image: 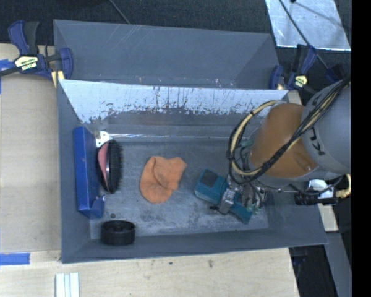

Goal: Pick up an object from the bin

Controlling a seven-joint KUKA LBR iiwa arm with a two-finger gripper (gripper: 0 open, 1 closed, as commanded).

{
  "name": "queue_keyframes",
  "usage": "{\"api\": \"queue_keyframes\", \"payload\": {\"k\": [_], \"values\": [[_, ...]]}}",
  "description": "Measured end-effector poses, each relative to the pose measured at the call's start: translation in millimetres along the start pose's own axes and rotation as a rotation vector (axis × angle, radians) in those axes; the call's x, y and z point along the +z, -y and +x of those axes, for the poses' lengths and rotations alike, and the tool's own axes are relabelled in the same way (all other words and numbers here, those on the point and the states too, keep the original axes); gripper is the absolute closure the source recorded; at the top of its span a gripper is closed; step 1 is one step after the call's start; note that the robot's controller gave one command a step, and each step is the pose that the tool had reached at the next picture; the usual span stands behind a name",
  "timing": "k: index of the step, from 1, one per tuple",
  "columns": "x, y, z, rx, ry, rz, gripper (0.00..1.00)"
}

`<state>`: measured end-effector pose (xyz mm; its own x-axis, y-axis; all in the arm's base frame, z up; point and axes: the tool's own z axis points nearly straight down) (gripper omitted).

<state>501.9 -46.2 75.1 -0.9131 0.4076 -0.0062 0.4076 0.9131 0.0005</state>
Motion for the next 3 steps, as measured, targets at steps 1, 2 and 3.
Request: {"api": "queue_keyframes", "payload": {"k": [1,2,3], "values": [[-12,1,1.7,-0.001,-0.01,0.002,1.0],[-20,1,0.7,-0.001,-0.007,0.001,1.0],[-27,1,1.4,-0.002,-0.008,0.002,1.0]]}}
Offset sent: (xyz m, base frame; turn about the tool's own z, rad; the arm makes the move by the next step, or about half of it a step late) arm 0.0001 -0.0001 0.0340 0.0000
